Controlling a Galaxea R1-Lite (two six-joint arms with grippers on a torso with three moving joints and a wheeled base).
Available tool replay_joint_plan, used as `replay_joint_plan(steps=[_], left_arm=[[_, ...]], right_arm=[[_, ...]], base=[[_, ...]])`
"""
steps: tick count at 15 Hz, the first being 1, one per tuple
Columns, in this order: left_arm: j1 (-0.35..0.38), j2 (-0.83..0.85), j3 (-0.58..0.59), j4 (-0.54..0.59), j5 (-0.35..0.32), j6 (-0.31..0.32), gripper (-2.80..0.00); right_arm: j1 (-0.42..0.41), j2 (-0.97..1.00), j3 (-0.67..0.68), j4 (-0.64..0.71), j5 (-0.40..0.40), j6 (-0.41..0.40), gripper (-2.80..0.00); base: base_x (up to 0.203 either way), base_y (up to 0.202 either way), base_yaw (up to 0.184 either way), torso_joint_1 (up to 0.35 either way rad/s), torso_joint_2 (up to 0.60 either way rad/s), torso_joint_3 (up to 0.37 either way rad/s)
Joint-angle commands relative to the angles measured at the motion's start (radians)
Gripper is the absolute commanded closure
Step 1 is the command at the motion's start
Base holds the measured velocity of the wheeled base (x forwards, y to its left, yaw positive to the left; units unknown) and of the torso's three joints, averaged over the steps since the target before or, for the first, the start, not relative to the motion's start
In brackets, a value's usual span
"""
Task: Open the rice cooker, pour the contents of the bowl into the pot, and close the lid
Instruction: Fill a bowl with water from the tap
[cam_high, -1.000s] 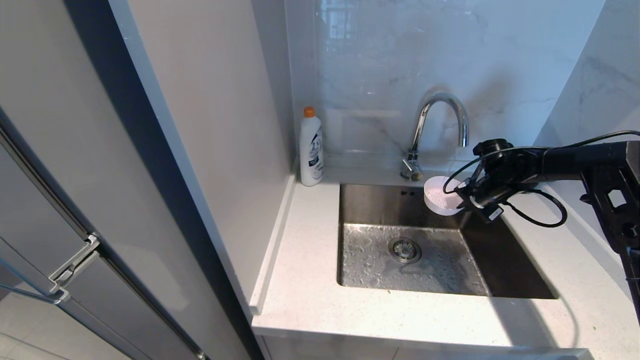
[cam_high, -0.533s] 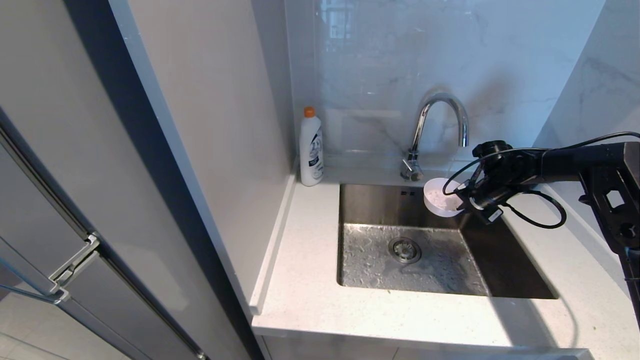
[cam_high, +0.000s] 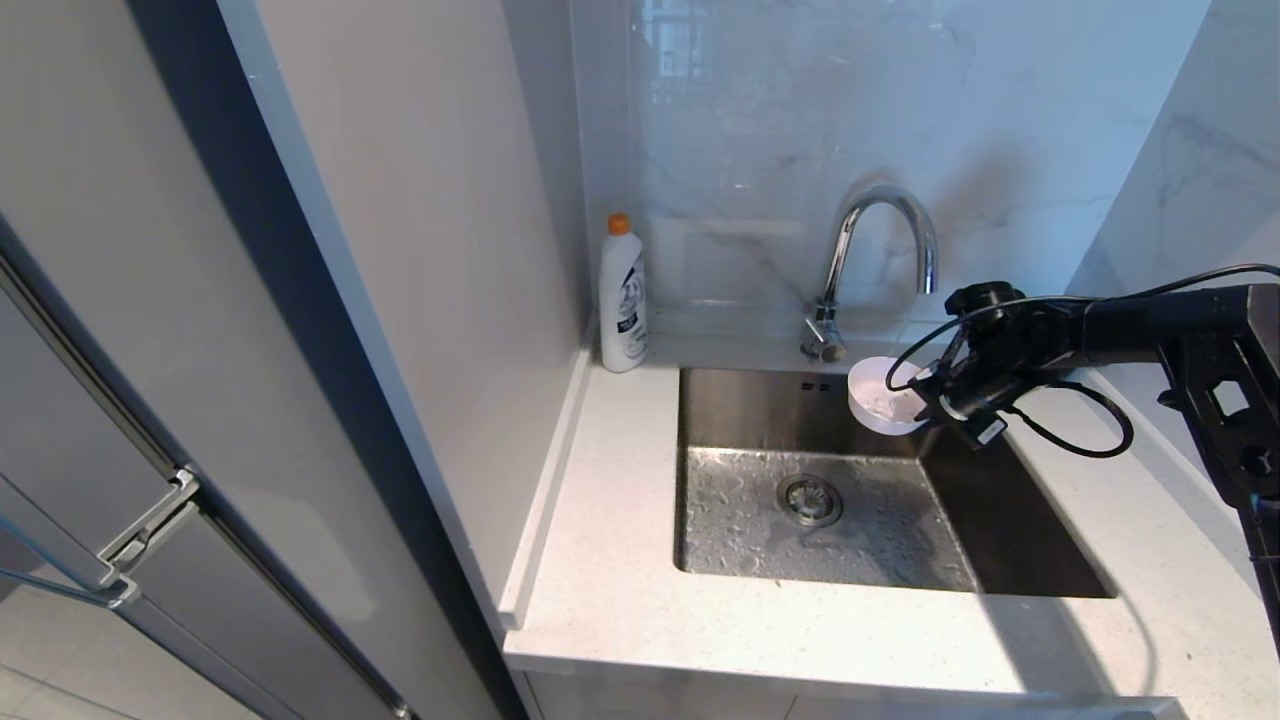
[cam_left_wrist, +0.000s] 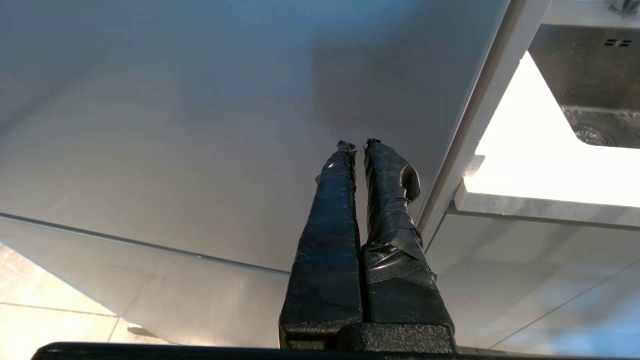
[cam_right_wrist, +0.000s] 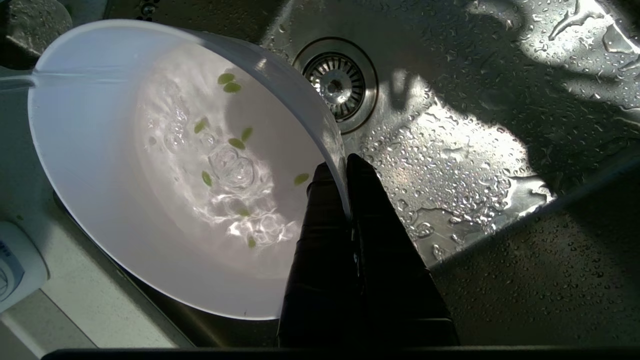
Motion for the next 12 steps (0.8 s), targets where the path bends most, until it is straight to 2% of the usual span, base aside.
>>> replay_joint_plan(steps=[1, 12], left_arm=[[0.000, 0.001, 0.000, 0.000, -0.001, 0.001, 0.00], [0.001, 0.001, 0.000, 0.000, -0.001, 0.000, 0.00]], right_arm=[[0.000, 0.001, 0.001, 0.002, 0.001, 0.004, 0.00], [-0.001, 0.001, -0.001, 0.002, 0.003, 0.005, 0.00]], base=[[0.000, 0.000, 0.000, 0.000, 0.00, 0.000], [0.000, 0.000, 0.000, 0.000, 0.00, 0.000]])
